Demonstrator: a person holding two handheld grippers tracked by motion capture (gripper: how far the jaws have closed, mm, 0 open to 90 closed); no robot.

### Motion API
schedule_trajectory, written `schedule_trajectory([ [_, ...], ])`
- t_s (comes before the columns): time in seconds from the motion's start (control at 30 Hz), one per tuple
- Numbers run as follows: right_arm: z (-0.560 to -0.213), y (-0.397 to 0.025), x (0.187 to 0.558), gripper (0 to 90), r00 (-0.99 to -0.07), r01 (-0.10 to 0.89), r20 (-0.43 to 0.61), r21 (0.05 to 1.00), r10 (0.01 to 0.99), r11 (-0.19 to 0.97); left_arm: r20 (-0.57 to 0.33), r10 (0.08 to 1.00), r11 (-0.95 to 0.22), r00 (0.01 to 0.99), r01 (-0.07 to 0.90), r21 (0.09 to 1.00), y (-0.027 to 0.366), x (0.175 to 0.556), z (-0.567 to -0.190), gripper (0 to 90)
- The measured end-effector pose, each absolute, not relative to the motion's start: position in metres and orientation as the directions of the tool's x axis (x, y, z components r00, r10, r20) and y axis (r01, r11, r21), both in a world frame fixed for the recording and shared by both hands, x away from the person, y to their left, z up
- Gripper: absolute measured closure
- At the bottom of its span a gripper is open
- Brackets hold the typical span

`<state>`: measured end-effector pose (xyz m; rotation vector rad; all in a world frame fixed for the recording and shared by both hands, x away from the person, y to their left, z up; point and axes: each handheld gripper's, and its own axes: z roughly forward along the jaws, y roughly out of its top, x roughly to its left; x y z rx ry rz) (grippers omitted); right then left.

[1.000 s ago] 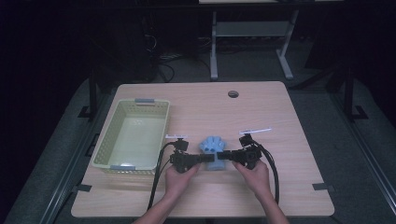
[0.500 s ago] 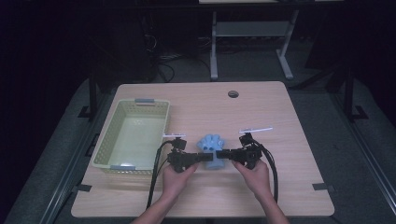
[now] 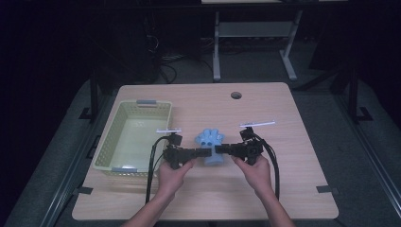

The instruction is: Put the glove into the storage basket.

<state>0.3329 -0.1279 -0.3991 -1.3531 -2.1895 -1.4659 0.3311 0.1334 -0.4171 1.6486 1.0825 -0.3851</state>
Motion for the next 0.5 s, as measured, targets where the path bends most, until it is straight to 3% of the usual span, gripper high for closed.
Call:
schedule_trajectory([
  [0.5,-0.379,-0.11,0.341,79.1,-0.593,0.746,0.577,0.656,0.562,0.113,-0.701,0.456,-0.013,0.548,0.792,0.611,0.152,0.336,-0.397,70.4],
])
